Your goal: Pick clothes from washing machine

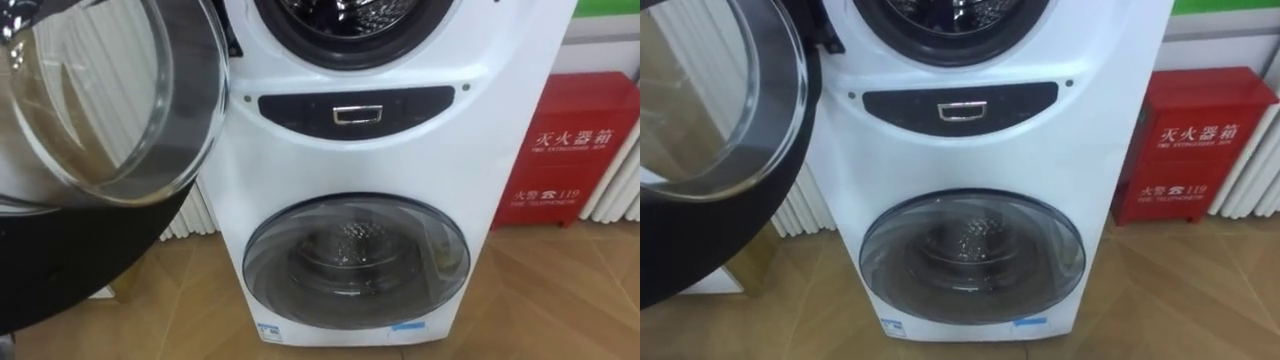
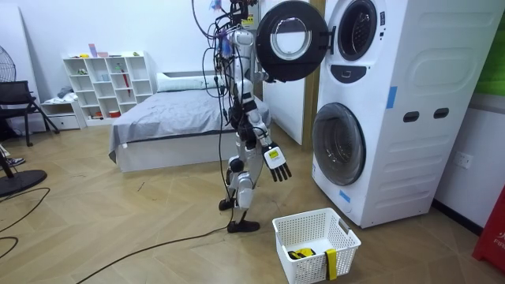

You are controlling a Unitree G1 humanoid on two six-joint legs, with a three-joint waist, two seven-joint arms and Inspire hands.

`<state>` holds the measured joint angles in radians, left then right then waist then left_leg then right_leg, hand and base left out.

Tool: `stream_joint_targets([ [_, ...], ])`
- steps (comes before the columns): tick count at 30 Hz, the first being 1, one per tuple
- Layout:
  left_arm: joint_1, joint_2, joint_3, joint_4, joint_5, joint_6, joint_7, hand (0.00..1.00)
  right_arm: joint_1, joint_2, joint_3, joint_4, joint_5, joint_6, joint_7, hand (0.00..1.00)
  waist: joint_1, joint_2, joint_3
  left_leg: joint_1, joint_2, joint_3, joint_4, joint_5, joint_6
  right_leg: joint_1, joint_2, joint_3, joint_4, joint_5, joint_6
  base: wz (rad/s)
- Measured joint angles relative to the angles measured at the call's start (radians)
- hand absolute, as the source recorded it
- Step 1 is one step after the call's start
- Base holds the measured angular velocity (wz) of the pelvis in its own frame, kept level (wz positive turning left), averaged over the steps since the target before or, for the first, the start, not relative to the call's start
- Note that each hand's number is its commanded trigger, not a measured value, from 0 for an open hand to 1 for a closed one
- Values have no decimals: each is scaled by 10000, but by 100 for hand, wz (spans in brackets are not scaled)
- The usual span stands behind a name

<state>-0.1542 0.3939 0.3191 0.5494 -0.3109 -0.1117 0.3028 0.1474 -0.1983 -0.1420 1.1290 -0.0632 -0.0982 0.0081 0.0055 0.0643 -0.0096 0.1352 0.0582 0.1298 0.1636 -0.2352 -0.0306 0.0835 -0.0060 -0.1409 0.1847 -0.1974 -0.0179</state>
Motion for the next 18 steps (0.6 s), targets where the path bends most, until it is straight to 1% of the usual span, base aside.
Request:
stream_joint_targets([
  [3, 0, 4, -7, -295, 3, 35, 123, 0, 20, 5, 8, -54, -67, 1, -20, 0, 1, 6, 17, -50, 1, -66, 3, 0, 0, -24, -2, -64, -13, 0, 0, 7],
  [4, 0, 4, -11, -459, 24, 52, 207, 0, 21, 8, 20, -83, -58, 1, -16, 0, 20, -4, 39, -63, 0, -97, 3, 0, 0, -25, -9, -96, -14, 0, 0, 10],
  [6, 1, 4, -20, -862, 485, 116, 335, 0, 62, 29, 26, -194, -61, 1, 22, 0, 57, -54, 88, -100, -3, -159, 11, 0, 0, -24, -18, -166, -18, 1, 1, 17],
  [7, 3, 4, -28, -1248, 790, 167, 409, 0, 140, 66, 25, -351, -70, -2, 86, 0, 58, -92, 120, -176, -12, -266, 24, 0, 0, -23, -27, -253, -35, 6, 10, 29],
  [8, 33, 3, -35, -1679, 885, 187, 443, 0, 155, 83, 25, -398, -61, -14, 180, 0, 111, -119, 183, -211, -22, -312, 38, 1, 1, -37, -27, -280, -119, 28, 31, 27],
  [10, 70, 3, -53, -2191, 959, 244, 606, 0, 113, 91, 20, -367, -72, -14, 269, 0, 136, -118, 188, -333, -40, -453, 105, 3, 5, -35, -41, -403, -188, 82, 47, 23],
  [11, 71, 3, -60, -2602, 1252, 421, 704, 0, 104, 92, 19, -341, -66, -13, 361, 0, 150, -162, 181, -465, -68, -548, 208, 6, 10, -67, -78, -503, -193, 86, 54, 29],
  [12, 71, 4, -53, -2806, 1334, 452, 749, 0, 105, 90, 19, -318, -66, -7, 408, 0, 159, -178, 173, -532, -83, -612, 243, 15, 25, -83, -94, -547, -187, 89, 59, 31],
  [14, 71, 3, -56, -3442, 1489, 491, 798, 0, 151, 89, 11, -308, -61, 20, 605, 0, 181, -191, 183, -595, -163, -823, 257, 71, 104, -35, -164, -579, -190, 112, 97, 29],
  [16, 70, 2, -144, -3841, 1488, 496, 778, 0, 133, 99, 26, -308, -65, 51, 777, 0, 181, -170, 201, -598, -211, -858, 265, 108, 154, 14, -228, -660, -205, 134, 133, 21],
  [18, 71, -2, -250, -4476, 1523, 712, 768, 0, 81, 112, 73, -253, -67, 64, 944, 0, 157, -198, 188, -775, -273, -978, 409, 122, 178, 6, -276, -770, -281, 165, 183, 24],
])
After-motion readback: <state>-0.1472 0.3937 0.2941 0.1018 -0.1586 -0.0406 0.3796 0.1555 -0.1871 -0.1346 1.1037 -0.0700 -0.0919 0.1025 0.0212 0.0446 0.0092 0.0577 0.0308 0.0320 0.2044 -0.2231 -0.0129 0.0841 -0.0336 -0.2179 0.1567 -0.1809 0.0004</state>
